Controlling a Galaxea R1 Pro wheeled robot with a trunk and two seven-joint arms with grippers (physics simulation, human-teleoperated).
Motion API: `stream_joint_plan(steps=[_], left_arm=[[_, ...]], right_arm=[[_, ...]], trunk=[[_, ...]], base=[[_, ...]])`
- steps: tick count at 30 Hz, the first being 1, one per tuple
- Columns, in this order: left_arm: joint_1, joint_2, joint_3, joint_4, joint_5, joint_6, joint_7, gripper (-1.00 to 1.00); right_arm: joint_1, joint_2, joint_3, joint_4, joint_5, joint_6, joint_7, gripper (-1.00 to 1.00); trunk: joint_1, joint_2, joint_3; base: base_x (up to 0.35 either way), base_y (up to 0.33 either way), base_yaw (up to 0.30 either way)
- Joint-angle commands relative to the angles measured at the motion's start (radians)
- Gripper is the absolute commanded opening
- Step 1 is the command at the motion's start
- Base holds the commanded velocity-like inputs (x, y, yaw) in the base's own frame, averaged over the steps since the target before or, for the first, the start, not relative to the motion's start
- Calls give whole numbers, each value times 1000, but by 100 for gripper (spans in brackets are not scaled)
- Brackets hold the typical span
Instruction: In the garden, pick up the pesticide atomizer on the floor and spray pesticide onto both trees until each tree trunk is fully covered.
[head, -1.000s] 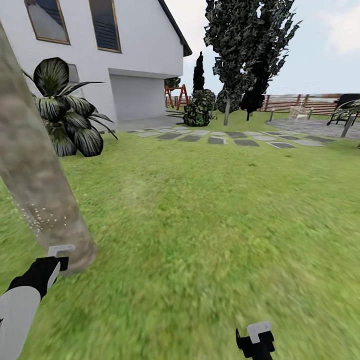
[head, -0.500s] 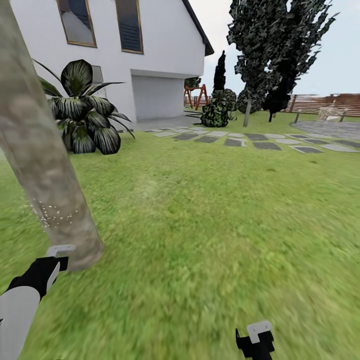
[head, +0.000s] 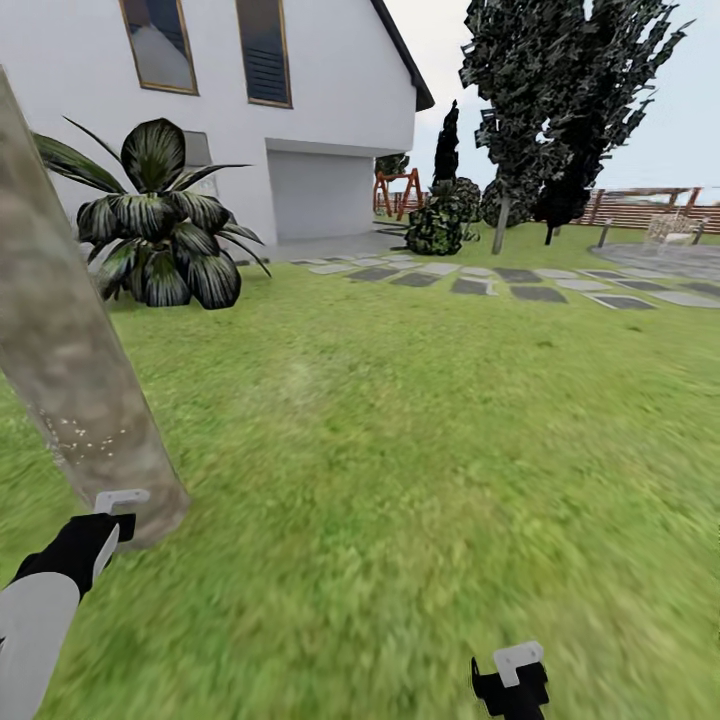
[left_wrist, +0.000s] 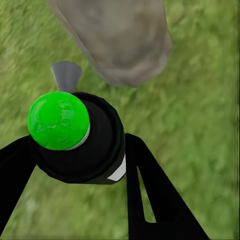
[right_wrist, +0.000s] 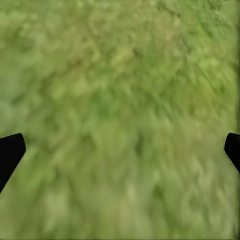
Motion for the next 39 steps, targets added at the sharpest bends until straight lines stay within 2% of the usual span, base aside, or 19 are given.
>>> stream_joint_plan(steps=[1, 11, 15, 18, 21, 23, 24, 25, 26, 27, 28, 30, 31, 34, 37, 38, 39], left_arm=[[-1, -1, 4, -1, -3, 4, 0, -100], [-1, -1, 4, -1, -2, 4, 0, -100], [-1, -2, 3, -18, 32, 5, -2, -100], [-11, -5, -4, -21, 35, 13, -5, -100], [-35, -28, -8, -55, 33, 42, -9, -100], [-70, -65, -10, -151, 31, 133, -13, -100], [-87, -84, -11, -192, 31, 158, -14, -100], [-99, -91, -19, -205, 32, 173, -15, -100], [-114, -94, -40, -211, 32, 187, -17, -100], [-133, -97, -95, -216, 33, 198, -17, -100], [-140, -96, -128, -216, 35, 205, -17, -100], [-144, -80, -143, -216, 38, 233, -31, -100], [-144, -63, -144, -216, 37, 237, -54, -100], [-134, 13, -144, -216, 39, 240, -133, -100], [-129, 20, -145, -216, 39, 239, -146, -100], [-129, 14, -146, -216, 39, 239, -147, -100], [-131, -5, -146, -217, 40, 239, -147, -100]], right_arm=[[-1, 0, 8, 1, 5, 1, -10, 100], [-1, 0, 8, 0, 5, 1, -10, 100], [-1, 0, 7, -1, 5, 1, -10, 100], [-1, 0, 7, -1, 5, 0, -10, 100], [-1, 0, 7, 0, 5, 1, -9, 100], [-1, 0, 7, -1, 5, 1, -10, 100], [-1, -1, 7, 0, 5, 1, -9, 100], [-1, -1, 7, 0, 6, 1, -10, 100], [-1, -1, 7, 1, 6, 1, -10, 100], [-1, -1, 7, 0, 7, 1, -10, 100], [-1, -2, 7, 0, 7, 1, -10, 100], [-1, -2, 7, -1, 7, 1, -10, 100], [-1, -2, 7, -1, 7, 1, -10, 100], [-1, -2, 7, -1, 6, 1, -10, 100], [-1, -1, 7, -1, 6, 1, -10, 100], [-1, -1, 7, -2, 5, 1, -10, 100], [-1, -1, 7, -2, 5, 1, -10, 100]], trunk=[[0, 0, -1], [0, 0, -1], [0, 0, -1], [0, 0, -1], [0, 0, -1], [0, 0, -1], [0, 0, -1], [0, 0, -1], [0, 0, -1], [0, 0, -1], [0, 0, -1], [0, 0, -1], [0, 0, -1], [0, 0, -1], [0, 0, -1], [0, 0, -1], [0, 0, -1]], base=[[145, -240, 68], [141, -243, 245], [120, -181, 277], [18, -23, 278], [2, -3, 277], [0, 0, 171], [0, 0, 34], [0, 0, 17], [0, 0, 9], [0, 0, 3], [0, 0, 1], [0, 0, 0], [0, 0, 0], [0, 0, 0], [0, 0, 72], [0, 0, 214], [0, 0, 255]])
